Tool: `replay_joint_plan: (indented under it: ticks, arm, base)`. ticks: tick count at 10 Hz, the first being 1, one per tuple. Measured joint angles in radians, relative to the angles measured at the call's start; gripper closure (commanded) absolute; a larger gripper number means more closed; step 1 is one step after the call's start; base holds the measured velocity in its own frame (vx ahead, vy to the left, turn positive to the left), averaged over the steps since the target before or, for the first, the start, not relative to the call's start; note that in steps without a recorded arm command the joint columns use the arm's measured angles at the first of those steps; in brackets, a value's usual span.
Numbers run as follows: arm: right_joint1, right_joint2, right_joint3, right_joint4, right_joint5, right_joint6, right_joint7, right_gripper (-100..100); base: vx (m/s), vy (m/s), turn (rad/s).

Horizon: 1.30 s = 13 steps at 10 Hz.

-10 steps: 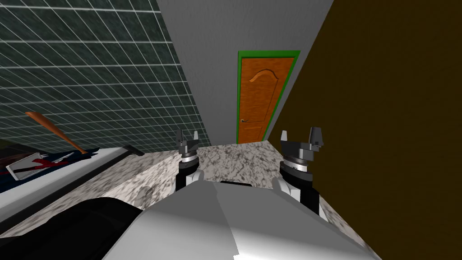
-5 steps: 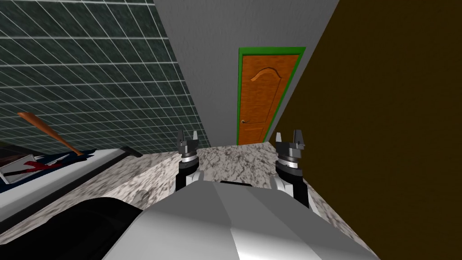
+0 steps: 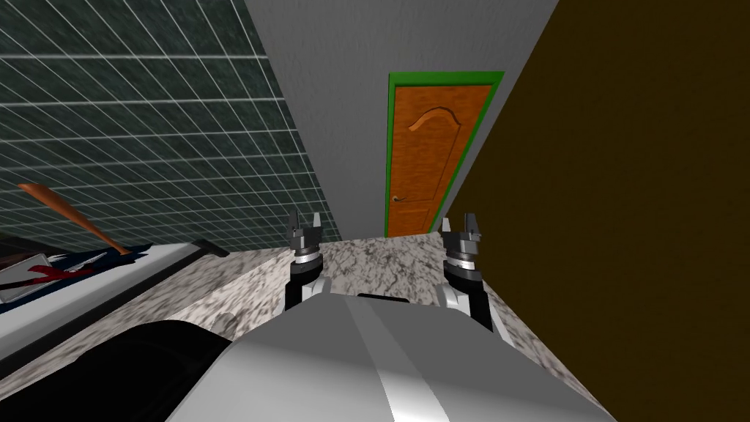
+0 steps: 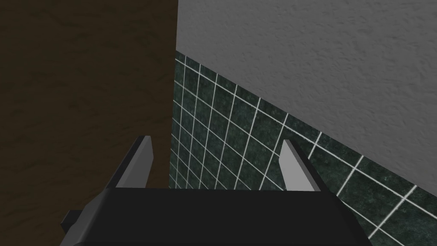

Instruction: Pull the door open

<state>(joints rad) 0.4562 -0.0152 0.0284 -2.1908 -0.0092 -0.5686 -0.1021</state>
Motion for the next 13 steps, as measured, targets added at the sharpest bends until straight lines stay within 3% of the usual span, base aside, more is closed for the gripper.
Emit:
replay_joint_plan:
  ticks: [13]
  arm:
    - [-0.141,-0.069,-0.029,0.323,0.064,-0.033,-0.051,-100]
  base:
    - [0.096,0.003,0.012]
